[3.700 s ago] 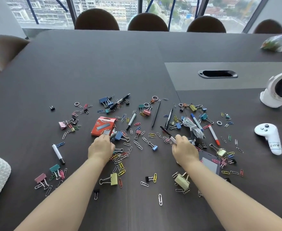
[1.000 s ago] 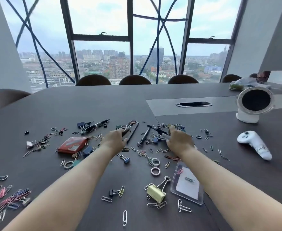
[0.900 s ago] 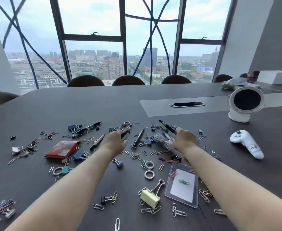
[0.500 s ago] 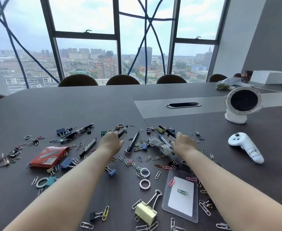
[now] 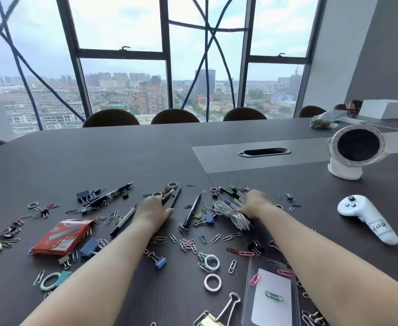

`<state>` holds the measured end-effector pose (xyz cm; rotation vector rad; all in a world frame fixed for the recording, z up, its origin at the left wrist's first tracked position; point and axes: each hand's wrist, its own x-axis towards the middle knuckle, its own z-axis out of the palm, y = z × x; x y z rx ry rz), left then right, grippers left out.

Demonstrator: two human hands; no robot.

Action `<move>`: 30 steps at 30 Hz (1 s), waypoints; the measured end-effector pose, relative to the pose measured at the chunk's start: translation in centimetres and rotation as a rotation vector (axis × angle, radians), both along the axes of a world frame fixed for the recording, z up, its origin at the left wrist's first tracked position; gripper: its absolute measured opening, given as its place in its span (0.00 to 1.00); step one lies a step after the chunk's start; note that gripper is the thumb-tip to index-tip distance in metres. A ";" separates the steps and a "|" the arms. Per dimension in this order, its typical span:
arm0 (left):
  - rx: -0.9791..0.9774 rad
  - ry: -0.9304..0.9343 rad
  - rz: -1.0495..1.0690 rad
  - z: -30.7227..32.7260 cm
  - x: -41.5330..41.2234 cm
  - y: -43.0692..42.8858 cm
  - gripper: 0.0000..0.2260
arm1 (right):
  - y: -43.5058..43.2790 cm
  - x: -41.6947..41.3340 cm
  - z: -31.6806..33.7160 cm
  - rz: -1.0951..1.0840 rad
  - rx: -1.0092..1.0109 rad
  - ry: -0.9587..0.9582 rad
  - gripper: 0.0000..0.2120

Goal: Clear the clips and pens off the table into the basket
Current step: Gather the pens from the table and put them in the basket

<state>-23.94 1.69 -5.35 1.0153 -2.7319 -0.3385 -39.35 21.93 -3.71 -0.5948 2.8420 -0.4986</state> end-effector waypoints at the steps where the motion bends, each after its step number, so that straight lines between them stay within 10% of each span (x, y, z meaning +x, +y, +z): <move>1: -0.011 -0.004 -0.003 0.0 -0.2 0.0 0.21 | 0.1 0.0 0.0 0.006 -0.026 -0.003 0.19; 14: 0.008 -0.092 0.004 0.7 -0.9 0.5 0.14 | -2.2 2.9 2.1 0.166 -0.392 0.061 0.08; 22: 0.302 0.212 -0.025 1.9 2.7 -2.1 0.11 | -8.1 6.7 1.5 0.133 -0.165 0.064 0.25; 30: 0.045 0.130 0.012 2.4 7.2 -4.6 0.15 | -10.3 8.2 0.0 0.031 -0.041 0.040 0.22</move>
